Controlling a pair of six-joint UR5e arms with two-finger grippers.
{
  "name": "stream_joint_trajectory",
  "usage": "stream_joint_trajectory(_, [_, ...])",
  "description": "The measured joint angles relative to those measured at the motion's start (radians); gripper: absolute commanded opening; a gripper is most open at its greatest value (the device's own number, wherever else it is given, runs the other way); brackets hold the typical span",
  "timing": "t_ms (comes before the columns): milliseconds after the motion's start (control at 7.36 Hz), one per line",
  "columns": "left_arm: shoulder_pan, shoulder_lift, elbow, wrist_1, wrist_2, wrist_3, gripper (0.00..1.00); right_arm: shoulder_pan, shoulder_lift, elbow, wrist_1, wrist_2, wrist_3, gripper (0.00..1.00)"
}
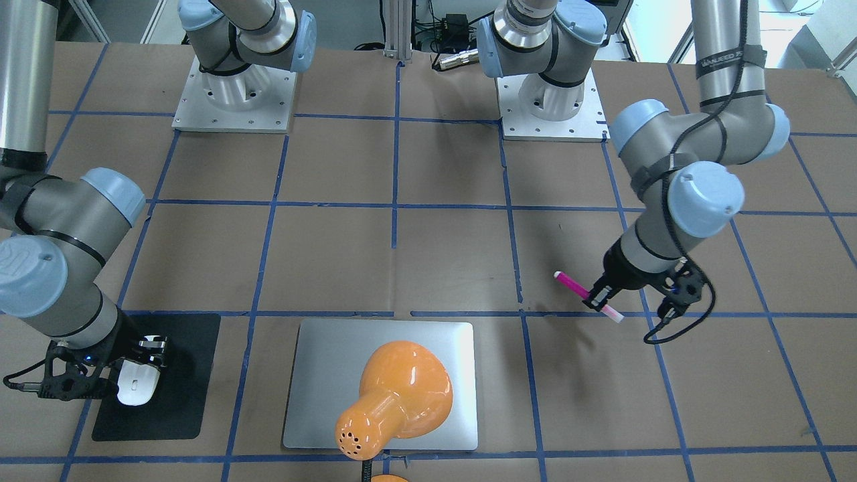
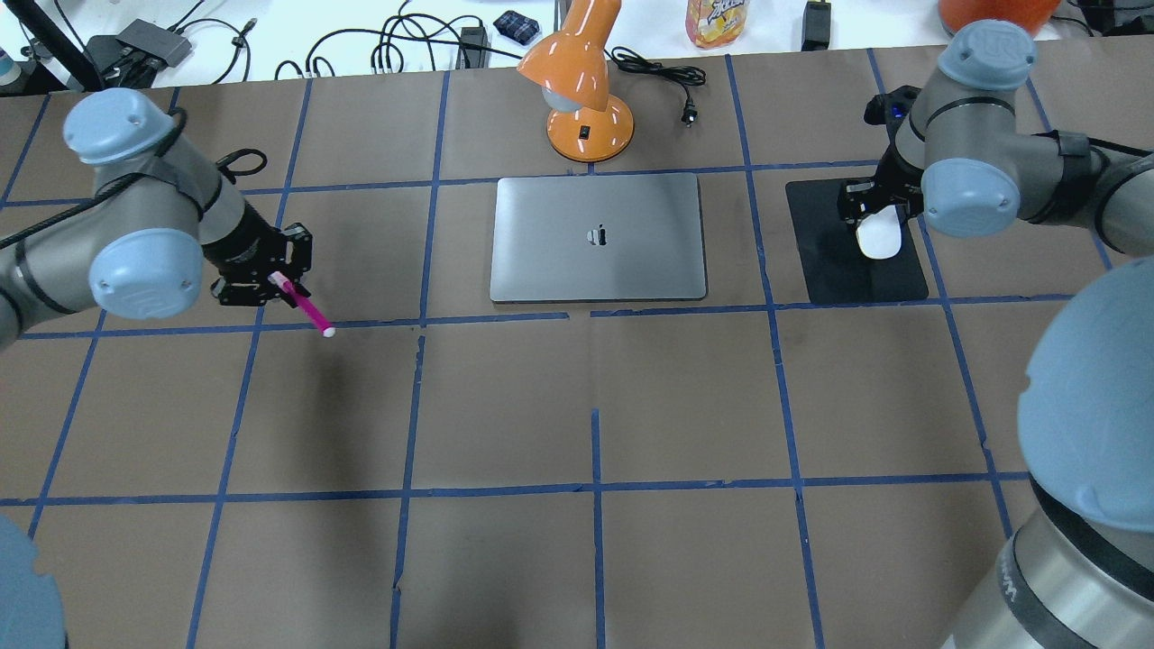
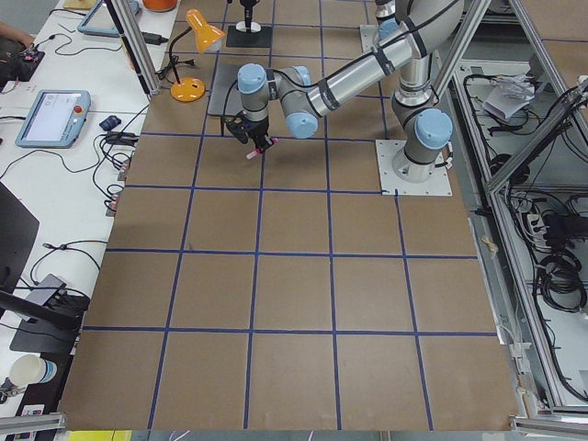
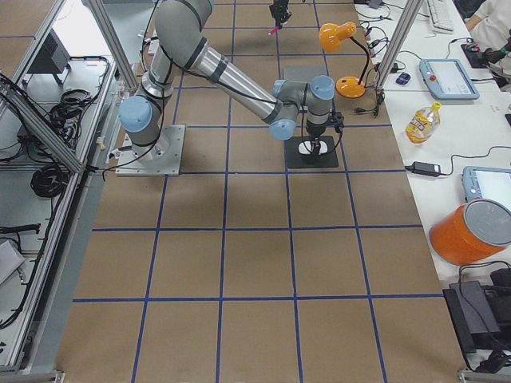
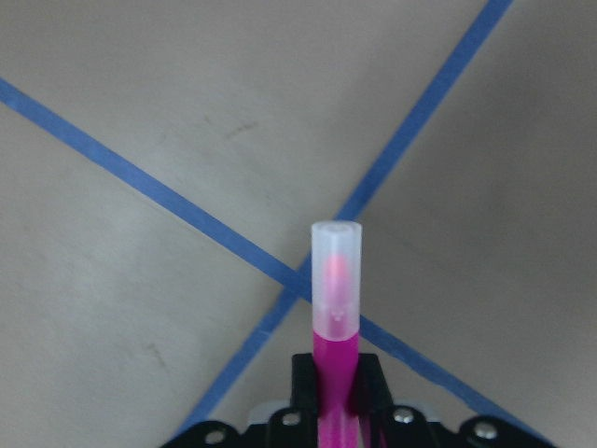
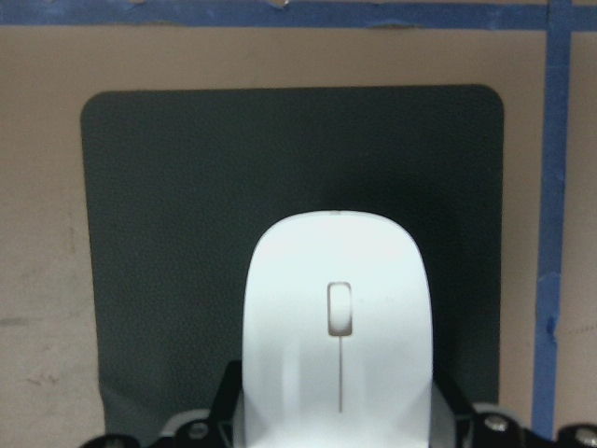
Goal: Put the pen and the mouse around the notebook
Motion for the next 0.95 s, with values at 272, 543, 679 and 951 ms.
stream_joint_trajectory(272, [-0.160,-0.019,0.005,0.023,-0.011,-0.269,0.00,0.005,0.019,-0.003,-0.007,0.001,0.012,0.61])
stream_joint_trajectory(543, [-0.292,-0.039,0.006,0.045,-0.015,-0.465,0.00,0.006,0.037,-0.003,-0.015,0.000,0.014,1.00])
stream_joint_trajectory(679, [-0.349,-0.054,0.007,0.057,-0.023,-0.549,0.00,0.006,0.040,-0.003,-0.018,-0.001,0.015,1.00])
stream_joint_trajectory(951, [-0.434,-0.084,0.007,0.100,-0.050,-0.728,0.00,0.011,0.024,-0.006,-0.012,-0.001,0.017,1.00])
